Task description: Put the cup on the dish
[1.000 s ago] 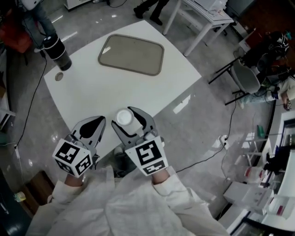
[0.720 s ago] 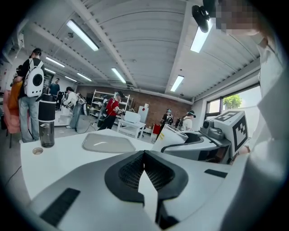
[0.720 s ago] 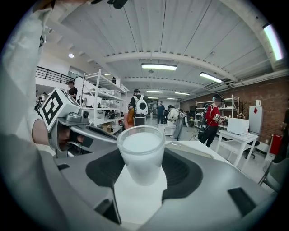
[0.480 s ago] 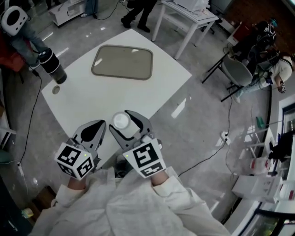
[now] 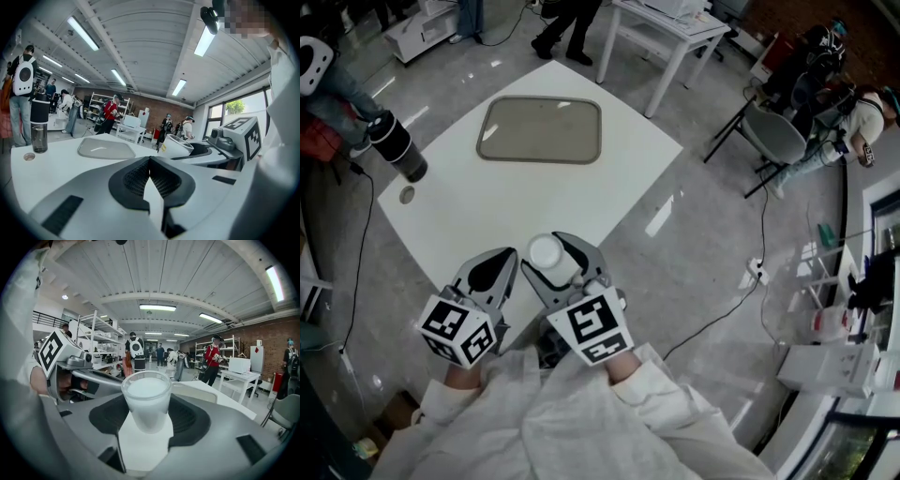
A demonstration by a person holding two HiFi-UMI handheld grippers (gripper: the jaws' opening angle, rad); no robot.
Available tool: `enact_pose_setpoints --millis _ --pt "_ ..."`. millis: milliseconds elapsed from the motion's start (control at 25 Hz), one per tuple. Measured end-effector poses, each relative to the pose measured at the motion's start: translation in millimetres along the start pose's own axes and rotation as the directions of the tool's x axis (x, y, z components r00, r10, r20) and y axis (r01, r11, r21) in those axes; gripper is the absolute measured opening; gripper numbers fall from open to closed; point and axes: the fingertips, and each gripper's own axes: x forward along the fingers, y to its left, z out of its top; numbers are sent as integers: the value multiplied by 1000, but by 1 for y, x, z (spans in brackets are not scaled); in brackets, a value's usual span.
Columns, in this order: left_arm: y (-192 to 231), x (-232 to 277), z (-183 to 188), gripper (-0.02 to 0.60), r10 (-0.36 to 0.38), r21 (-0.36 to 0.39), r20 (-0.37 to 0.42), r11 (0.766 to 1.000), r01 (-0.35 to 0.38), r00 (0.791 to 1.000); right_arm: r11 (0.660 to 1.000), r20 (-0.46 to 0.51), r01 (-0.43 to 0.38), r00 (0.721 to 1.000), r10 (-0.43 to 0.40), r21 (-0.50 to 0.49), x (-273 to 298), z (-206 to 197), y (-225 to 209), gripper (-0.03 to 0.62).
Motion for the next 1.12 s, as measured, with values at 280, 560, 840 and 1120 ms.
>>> enact_pose_setpoints --millis 280,560,840,1120 --pt "18 37 -1 8 19 -18 -16 1000 -19 1000 1000 -19 -23 1000 23 17 23 -11 -36 264" --pt "45 81 10 8 59 -35 -44 998 -61 997 997 -51 -72 996 74 29 53 -16 -82 264" --pt "78 131 27 7 87 -27 -57 996 -89 995 993 -69 -121 990 122 16 93 -8 -128 264" --pt "112 188 40 6 113 -56 -52 992 -116 992 986 -94 -166 982 167 17 134 -10 -177 264"
